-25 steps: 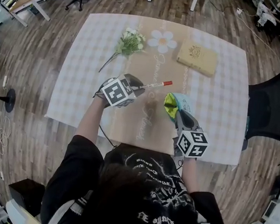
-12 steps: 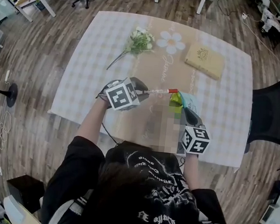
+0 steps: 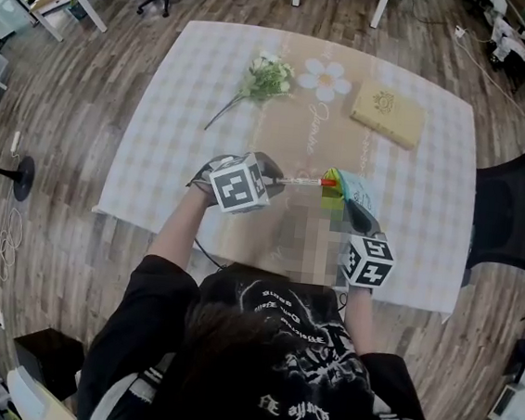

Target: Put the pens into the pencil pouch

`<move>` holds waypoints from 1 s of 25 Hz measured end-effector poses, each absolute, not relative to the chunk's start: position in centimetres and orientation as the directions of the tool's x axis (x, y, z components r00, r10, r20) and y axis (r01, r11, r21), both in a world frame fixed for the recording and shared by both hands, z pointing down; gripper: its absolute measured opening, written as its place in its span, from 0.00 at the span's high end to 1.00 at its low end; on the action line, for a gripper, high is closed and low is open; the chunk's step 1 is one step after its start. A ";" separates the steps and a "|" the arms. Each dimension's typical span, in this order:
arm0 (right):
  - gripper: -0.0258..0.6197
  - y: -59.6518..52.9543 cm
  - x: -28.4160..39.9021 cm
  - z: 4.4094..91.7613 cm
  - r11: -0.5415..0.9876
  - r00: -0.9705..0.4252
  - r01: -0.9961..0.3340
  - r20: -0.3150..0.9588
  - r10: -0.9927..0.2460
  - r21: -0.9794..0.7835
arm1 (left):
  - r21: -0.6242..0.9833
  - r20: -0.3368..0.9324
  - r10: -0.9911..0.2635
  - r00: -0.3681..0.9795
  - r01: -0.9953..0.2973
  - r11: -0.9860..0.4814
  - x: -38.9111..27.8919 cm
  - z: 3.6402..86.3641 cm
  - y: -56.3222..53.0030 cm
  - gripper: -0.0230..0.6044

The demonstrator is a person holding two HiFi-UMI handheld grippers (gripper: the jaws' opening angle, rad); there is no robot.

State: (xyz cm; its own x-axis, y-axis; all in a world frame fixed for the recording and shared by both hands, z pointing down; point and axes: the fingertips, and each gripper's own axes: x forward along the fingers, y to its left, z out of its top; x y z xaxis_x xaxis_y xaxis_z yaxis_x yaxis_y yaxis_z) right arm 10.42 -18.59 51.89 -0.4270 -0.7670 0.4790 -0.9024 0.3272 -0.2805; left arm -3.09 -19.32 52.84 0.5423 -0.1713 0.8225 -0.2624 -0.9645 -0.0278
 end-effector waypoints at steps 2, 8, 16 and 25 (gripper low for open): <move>0.90 -18.4 10.2 51.9 0.328 -0.429 -0.902 0.478 -0.767 -0.282 | -0.014 0.824 -0.163 0.543 -0.268 -0.963 -2.9 53.2 -19.2 0.83; 0.90 -17.8 9.3 51.9 0.342 -0.421 -0.907 0.487 -0.765 -0.247 | -0.020 0.841 -0.142 0.522 -0.232 -0.973 -1.9 54.4 -18.7 0.83; 0.90 -16.9 8.7 51.9 0.367 -0.417 -0.908 0.497 -0.761 -0.201 | -0.055 0.837 -0.150 0.527 -0.192 -0.980 0.3 54.0 -18.8 0.83; 0.90 -16.5 8.5 51.8 0.377 -0.415 -0.908 0.506 -0.756 -0.182 | -0.071 0.831 -0.167 0.531 -0.197 -0.978 1.9 53.7 -19.0 0.83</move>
